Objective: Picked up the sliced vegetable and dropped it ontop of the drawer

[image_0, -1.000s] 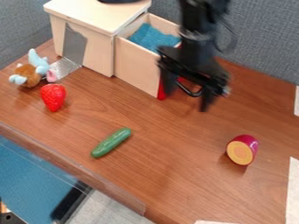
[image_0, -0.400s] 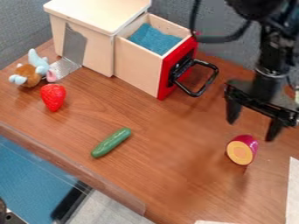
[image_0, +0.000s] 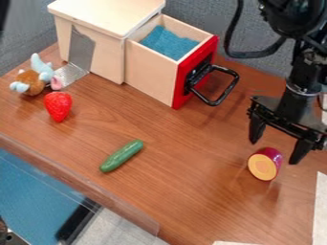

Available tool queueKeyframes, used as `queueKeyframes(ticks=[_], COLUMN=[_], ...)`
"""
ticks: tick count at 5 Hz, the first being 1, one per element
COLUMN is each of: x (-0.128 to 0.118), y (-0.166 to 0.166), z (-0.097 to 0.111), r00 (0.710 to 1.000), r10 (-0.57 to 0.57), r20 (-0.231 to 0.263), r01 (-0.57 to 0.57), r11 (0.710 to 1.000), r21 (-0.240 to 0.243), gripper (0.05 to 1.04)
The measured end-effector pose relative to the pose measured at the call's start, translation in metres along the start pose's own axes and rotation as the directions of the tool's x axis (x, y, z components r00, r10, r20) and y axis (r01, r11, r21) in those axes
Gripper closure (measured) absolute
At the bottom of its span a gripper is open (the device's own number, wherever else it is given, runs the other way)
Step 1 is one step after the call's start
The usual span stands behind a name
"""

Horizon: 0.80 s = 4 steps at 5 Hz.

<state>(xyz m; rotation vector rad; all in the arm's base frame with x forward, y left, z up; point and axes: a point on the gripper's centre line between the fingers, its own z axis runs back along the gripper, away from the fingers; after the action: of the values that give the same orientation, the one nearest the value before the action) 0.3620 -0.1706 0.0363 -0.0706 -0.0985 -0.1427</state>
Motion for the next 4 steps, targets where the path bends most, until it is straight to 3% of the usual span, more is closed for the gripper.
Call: queueKeyframes(ticks=[2, 3, 4], x=[-0.008, -0.012, -0.01], y=[-0.008, -0.016, -0.015], z=[-0.021, -0.029, -0.029], r00=[0.993, 0.989, 0.991], r10=[-0.035, -0.057, -0.055], r20=[-0.111, -0.137, -0.121], r01=[0.036, 0.06, 0.06], r11=[0.999, 0.998, 0.998], r21=[0.0, 0.021, 0.035], gripper=[0.083, 0.119, 0.198])
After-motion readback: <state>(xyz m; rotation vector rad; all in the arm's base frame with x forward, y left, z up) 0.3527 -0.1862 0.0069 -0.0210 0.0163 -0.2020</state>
